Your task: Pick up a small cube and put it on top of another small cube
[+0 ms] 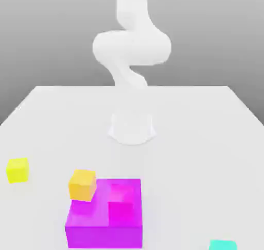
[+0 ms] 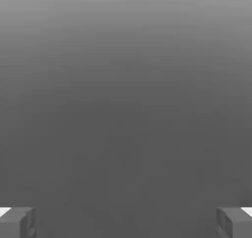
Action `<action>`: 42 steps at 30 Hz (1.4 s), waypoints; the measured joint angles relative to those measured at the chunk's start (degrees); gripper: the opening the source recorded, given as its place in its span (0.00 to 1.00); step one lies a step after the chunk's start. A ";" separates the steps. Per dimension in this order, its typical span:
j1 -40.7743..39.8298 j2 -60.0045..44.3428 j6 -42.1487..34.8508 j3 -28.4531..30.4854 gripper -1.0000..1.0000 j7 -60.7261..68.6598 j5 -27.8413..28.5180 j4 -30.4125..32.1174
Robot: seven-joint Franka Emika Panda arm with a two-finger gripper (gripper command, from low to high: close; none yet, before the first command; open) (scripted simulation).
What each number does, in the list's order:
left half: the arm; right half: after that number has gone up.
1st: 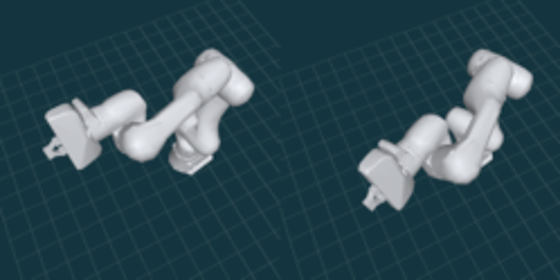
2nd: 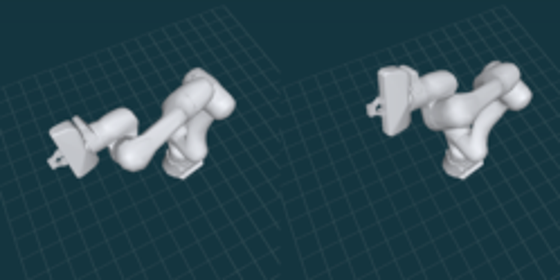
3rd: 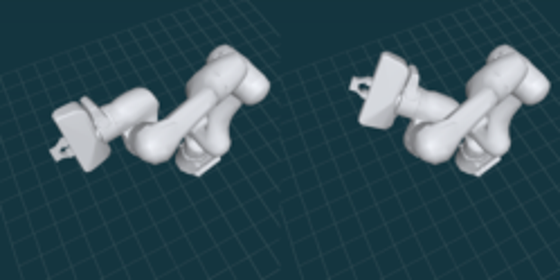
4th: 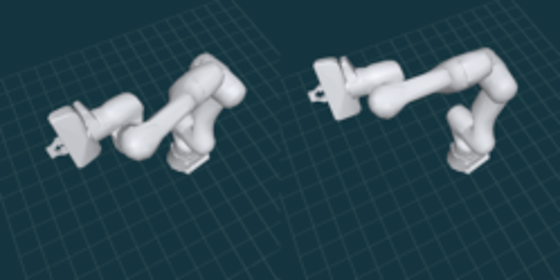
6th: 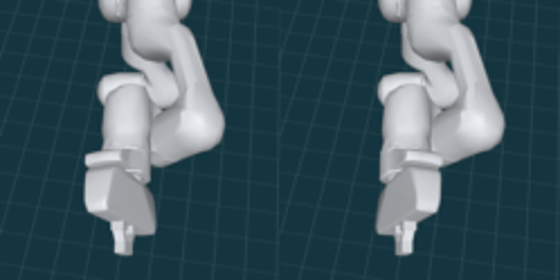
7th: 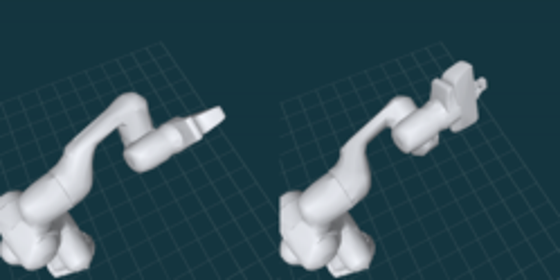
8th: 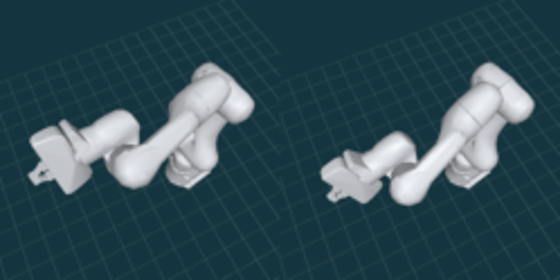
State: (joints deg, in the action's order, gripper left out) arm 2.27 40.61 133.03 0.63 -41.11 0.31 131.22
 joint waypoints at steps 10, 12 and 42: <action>8.02 -21.12 5.05 2.05 0.50 20.26 -0.36 -2.27; 9.25 -25.27 6.04 2.15 0.50 24.44 -0.71 -2.72; 14.66 -72.96 21.67 -3.17 0.00 59.49 2.82 -8.74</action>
State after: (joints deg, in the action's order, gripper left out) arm 16.93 -32.36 154.70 -2.54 18.38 3.13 122.48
